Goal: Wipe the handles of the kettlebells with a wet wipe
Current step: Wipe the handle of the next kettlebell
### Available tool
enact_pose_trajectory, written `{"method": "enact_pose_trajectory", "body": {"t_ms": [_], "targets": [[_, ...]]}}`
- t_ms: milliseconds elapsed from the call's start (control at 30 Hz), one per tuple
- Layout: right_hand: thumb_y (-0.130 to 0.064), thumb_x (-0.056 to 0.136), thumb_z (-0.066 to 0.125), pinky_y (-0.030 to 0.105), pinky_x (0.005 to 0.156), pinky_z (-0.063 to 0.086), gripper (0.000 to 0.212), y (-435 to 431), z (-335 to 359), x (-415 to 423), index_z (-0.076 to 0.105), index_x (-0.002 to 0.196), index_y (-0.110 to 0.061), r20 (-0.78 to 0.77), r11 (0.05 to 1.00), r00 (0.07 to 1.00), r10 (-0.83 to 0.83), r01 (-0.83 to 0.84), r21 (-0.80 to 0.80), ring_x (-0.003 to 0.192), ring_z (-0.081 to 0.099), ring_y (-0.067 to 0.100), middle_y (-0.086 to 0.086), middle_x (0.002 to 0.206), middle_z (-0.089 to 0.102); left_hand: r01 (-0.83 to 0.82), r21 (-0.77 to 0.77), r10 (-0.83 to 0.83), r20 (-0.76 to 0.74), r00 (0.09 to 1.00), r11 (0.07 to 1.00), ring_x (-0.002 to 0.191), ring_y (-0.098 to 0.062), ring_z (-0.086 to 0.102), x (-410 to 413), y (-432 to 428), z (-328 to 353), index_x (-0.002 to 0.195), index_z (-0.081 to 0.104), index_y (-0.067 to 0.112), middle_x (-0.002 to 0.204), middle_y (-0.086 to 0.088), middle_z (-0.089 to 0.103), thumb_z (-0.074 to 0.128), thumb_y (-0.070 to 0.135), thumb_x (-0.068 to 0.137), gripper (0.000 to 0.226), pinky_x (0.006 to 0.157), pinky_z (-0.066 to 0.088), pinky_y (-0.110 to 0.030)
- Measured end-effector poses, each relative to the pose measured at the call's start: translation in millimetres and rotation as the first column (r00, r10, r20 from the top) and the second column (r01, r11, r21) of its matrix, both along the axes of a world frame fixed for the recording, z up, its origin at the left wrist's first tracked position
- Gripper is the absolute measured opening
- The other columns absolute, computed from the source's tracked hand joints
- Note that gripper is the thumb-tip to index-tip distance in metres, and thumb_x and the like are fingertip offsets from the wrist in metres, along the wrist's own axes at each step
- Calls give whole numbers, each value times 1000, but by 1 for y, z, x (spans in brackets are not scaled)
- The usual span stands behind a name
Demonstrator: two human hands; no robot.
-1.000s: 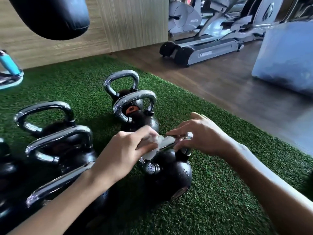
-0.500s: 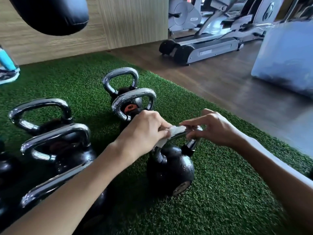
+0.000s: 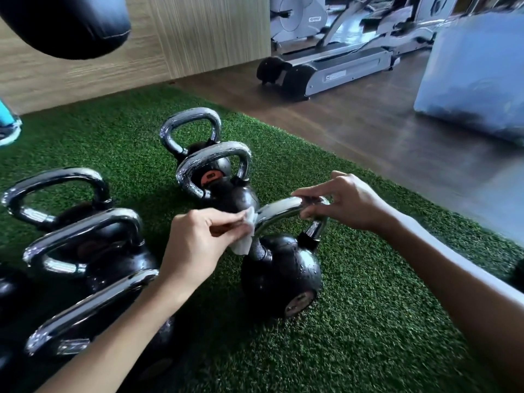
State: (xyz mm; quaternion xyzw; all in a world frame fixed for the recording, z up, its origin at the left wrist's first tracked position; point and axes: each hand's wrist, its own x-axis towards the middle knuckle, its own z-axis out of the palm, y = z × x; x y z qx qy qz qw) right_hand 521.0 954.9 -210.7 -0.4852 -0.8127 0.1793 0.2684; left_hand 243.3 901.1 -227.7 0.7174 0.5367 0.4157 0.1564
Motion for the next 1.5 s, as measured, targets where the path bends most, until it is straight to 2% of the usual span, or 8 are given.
{"method": "enact_pose_trajectory", "body": {"t_ms": [133,300,500,700,800,1033,1400,1500], "targets": [[-41,75,80,17,57,33,42,0,3,5,68,115,-39,46,998,997,-65,64,21,59,50,1,-25,65,50,-78,-98,86,83,993,992,88,12,69,0,-14,-22,104,81,20,95,16,78,87,33,74,34,79,50,-6],[-27,78,82,3,53,34,42,-1,7,6,72,119,-21,58,998,997,-57,59,-34,58,55,-10,-23,67,46,-165,-106,180,154,972,981,86,11,70,16,-24,-35,105,81,18,95,14,78,89,28,75,33,76,51,-6],[-67,73,66,31,76,30,45,4,-1,5,62,117,-56,159,989,977,-144,137,52,73,40,-9,-34,68,49,-156,-314,244,263,933,936,75,0,75,16,-19,-49,97,83,19,80,12,78,91,29,71,29,74,58,-17],[-77,82,49,34,78,22,54,-18,-16,-1,72,111,-38,216,926,913,-345,294,235,86,48,9,-19,79,68,-180,-325,246,174,953,928,73,14,68,13,26,-41,100,82,19,79,17,75,90,27,74,28,68,48,-2],[-76,83,49,35,81,30,55,-35,-15,-6,73,100,-30,223,915,894,-388,345,208,85,58,15,-12,76,70,-163,-388,257,204,945,907,74,6,72,18,48,-44,99,83,22,82,12,78,89,31,75,27,80,58,-16],[-70,84,58,35,85,44,48,-27,0,-22,75,99,-27,323,949,892,-317,299,104,96,58,21,-3,97,72,-114,-559,468,547,694,822,79,-13,77,38,39,-67,110,78,11,94,4,79,85,18,82,30,82,62,-27],[-69,81,63,30,72,50,49,-5,12,-69,68,74,-21,413,991,906,-92,122,-48,78,67,17,-8,93,74,-262,-658,679,524,514,706,90,-17,75,11,38,-87,93,79,29,94,1,79,89,18,76,23,94,59,-37],[-72,76,65,32,64,49,57,2,10,-63,65,70,-15,334,988,942,-30,78,-132,59,57,13,-5,69,68,-285,-610,650,536,539,739,85,-14,76,12,34,-83,100,81,21,88,3,79,90,18,75,27,90,60,-34]]}}
